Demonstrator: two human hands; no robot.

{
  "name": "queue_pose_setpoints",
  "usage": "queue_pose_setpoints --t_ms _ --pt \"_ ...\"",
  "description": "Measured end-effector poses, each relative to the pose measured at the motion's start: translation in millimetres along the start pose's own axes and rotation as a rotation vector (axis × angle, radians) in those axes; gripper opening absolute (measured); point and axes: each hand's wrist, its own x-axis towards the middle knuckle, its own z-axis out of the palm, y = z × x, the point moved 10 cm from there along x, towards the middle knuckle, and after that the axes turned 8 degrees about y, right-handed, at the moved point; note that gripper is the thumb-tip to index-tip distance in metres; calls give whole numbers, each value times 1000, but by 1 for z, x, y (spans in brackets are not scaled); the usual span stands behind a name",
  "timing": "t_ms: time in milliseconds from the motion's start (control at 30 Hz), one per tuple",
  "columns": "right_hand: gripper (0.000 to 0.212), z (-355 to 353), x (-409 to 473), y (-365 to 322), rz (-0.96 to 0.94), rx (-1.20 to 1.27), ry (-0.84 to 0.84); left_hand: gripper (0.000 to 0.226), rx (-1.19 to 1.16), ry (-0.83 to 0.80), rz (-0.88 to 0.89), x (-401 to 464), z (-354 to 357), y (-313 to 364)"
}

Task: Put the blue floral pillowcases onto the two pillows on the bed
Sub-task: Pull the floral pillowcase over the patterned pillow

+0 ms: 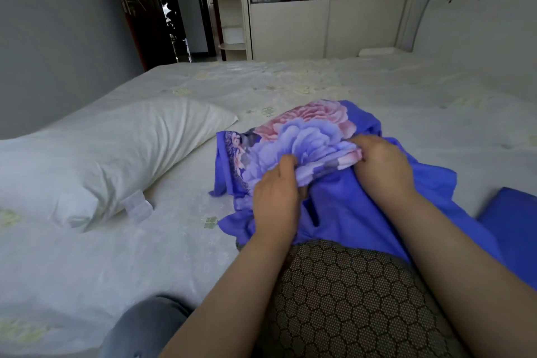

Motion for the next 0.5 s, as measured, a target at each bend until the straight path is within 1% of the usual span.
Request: queue_pose_setpoints --t_ms 33,67,100,133,167,200,233,267,300,333,367,400,433,467,500 --pt "35 -2 -1 -8 -19 10 -61 41 -58 -46 -68 3 5 -9" --pt "33 -2 -3 -20 -73 27 -129 47 -107 -85 -144 6 9 -19" --pt "26 0 -8 -35 -139 55 -223 51 -89 -104 -174 10 14 -27" --pt "20 4 -13 -47 -187 86 -341 54 -40 -118 -197 13 17 -33" --pt "20 7 -19 -55 -203 109 -454 57 15 -124 -195 16 20 -39" --pt "22 10 -22 -56 -189 121 -545 61 27 -125 -191 17 20 -41" --pt "20 11 -23 -52 -160 129 -595 64 39 -110 -157 19 21 -42" --pt "16 13 -21 -43 -137 117 -603 65 22 -89 -152 18 18 -41" --pt "14 15 -20 -35 -124 98 -585 61 36 -88 -122 15 17 -41" --pt "16 16 -17 -25 -117 82 -552 49 -28 -68 -130 13 13 -39" --pt "19 18 -15 -16 -116 75 -517 30 -69 -33 -108 11 8 -33" --pt "21 20 -11 -8 -123 61 -470 11 -156 10 -126 8 0 -26" --pt "26 20 -7 1 -124 36 -407 5 -220 98 -122 4 -10 -21" --pt "29 18 -3 11 -103 14 -329 12 -194 159 -24 0 -19 -6" --pt "28 12 1 18 -71 12 -238 18 -149 170 51 -6 -20 6"
